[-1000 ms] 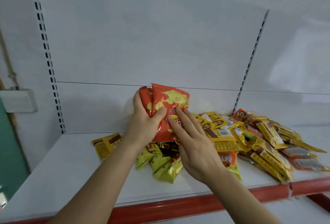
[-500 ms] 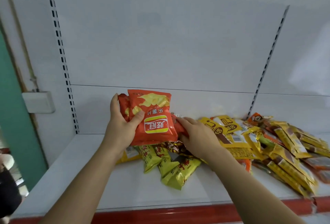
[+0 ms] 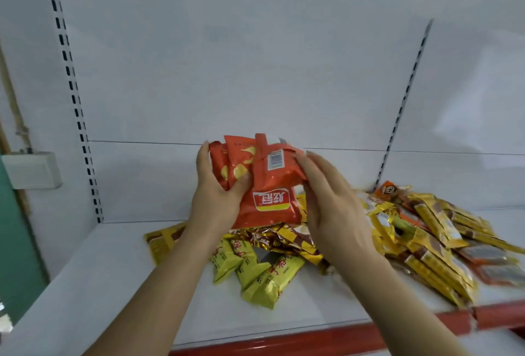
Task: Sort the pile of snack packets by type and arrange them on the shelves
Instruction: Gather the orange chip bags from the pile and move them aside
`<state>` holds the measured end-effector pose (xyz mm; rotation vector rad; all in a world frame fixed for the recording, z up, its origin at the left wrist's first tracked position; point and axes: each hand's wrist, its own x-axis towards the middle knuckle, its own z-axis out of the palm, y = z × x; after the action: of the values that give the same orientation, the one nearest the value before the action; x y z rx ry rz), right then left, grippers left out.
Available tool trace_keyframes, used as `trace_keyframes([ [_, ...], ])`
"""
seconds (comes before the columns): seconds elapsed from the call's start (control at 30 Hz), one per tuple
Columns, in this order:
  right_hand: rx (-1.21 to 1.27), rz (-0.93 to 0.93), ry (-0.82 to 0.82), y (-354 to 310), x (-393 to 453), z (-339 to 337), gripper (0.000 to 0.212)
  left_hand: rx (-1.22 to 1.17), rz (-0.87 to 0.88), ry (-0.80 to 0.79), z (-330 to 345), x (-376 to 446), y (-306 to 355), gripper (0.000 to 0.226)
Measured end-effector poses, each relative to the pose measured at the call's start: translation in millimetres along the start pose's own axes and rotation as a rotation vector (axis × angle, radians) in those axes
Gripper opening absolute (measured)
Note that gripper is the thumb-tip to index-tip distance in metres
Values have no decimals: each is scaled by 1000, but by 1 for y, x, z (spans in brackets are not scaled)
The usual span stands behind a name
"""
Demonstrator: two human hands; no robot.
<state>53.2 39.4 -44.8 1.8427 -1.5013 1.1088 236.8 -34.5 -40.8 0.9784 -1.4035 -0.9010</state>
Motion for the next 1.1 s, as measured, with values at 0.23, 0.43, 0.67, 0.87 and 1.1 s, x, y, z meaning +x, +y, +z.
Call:
trace_keyframes([
  [0.23,304,307,-184,29,-49,-49,46,-255,-36,-240,68,-14,1,80],
  [0.43,156,597,116,73,-73,-109,56,-339,21,-473,141,-58,21,94],
  [0.67,449,711,50,133,-124,-198,69,-441,-2,-647,246,-119,60,65],
  [0.87,373,746,79,206,-176,-283,74,-389,53,-773,358,-191,93,101],
  [1.1,472,893,92,295,-233,-368,76,-389,28,-917,494,-256,115,95],
])
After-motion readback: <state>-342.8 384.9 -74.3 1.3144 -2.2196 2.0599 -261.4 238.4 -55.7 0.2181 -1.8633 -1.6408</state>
